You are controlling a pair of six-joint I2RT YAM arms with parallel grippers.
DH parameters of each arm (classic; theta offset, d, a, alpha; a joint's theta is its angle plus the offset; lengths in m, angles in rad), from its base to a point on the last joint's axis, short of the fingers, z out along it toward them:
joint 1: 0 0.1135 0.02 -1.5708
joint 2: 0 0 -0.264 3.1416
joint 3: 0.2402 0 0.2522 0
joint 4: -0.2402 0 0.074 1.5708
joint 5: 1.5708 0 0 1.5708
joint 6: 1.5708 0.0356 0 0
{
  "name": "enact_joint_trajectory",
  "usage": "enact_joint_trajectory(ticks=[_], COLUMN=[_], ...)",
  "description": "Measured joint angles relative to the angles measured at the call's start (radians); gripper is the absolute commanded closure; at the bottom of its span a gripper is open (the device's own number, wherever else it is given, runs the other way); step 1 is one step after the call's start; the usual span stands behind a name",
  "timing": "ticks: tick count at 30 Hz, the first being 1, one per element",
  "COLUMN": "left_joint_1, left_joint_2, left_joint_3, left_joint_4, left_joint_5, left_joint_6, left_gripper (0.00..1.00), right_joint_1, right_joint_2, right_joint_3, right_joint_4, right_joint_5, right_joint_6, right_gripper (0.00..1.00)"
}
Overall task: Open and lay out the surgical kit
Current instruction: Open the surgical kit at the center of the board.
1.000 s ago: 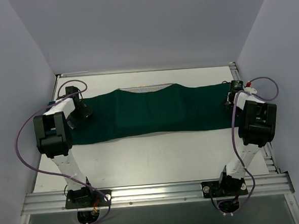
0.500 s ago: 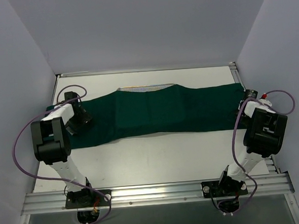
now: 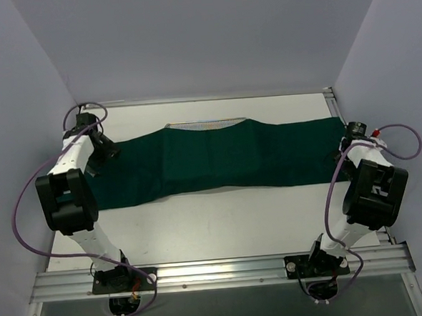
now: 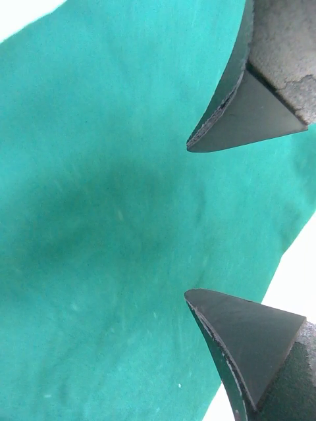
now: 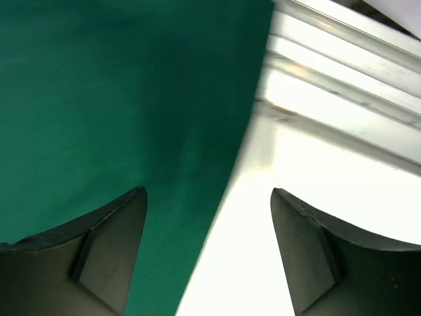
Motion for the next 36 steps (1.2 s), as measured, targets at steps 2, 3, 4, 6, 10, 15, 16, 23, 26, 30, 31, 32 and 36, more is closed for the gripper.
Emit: enact_joint_trajectory(ticks=[2, 3, 4, 6, 10, 15, 16, 23, 26, 30, 31, 32, 36], left_joint_1=[-0.008, -0.014, -0.02, -0.034, -0.084, -0.172, -0.184, -0.271, -0.291, -0.312, -0.315, -0.318, -0.321], left_joint_2=[-0.015, -0.022, -0.027, -0.033, -0.028, 0.052, 0.068, 0.249, 0.328, 0.418, 0.441, 0.459, 0.512], left_joint_3=[0.049, 0.073, 0.097, 0.138, 0.236, 0.412, 0.434, 0.607, 0.685, 0.786, 0.812, 0.832, 0.887], left_joint_4=[-0.01, -0.016, -0.021, -0.026, -0.064, -0.123, -0.129, -0.217, -0.267, -0.319, -0.332, -0.34, -0.36], left_joint_5=[0.0, 0.0, 0.0, 0.0, -0.019, -0.077, -0.082, -0.132, -0.154, -0.182, -0.186, -0.189, -0.196], left_joint_6=[-0.026, -0.041, -0.053, -0.082, -0.134, -0.185, -0.193, -0.24, -0.256, -0.269, -0.273, -0.278, -0.29], left_gripper=[0.06, 0.06, 0.06, 0.06, 0.06, 0.06, 0.06, 0.05, 0.04, 0.03, 0.03, 0.03, 0.02], right_joint_1=[0.039, 0.067, 0.091, 0.135, 0.22, 0.307, 0.323, 0.476, 0.517, 0.573, 0.589, 0.609, 0.671], right_joint_2=[-0.02, -0.033, -0.045, -0.071, -0.137, -0.202, -0.212, -0.293, -0.308, -0.319, -0.322, -0.325, -0.327], right_joint_3=[0.045, 0.076, 0.102, 0.148, 0.183, 0.184, 0.183, 0.129, 0.099, 0.064, 0.056, 0.048, 0.029], right_joint_4=[-0.024, -0.027, -0.027, -0.025, -0.02, -0.027, -0.027, -0.023, -0.021, -0.014, -0.01, -0.006, 0.01], right_joint_5=[0.0, -0.005, -0.011, -0.024, -0.066, -0.113, -0.116, -0.153, -0.166, -0.172, -0.173, -0.175, -0.179], right_joint_6=[-0.011, -0.02, -0.03, -0.058, -0.126, -0.203, -0.213, -0.278, -0.296, -0.315, -0.32, -0.325, -0.335], right_gripper=[0.25, 0.23, 0.21, 0.18, 0.04, 0.0, 0.0, 0.0, 0.0, 0.0, 0.0, 0.0, 0.0])
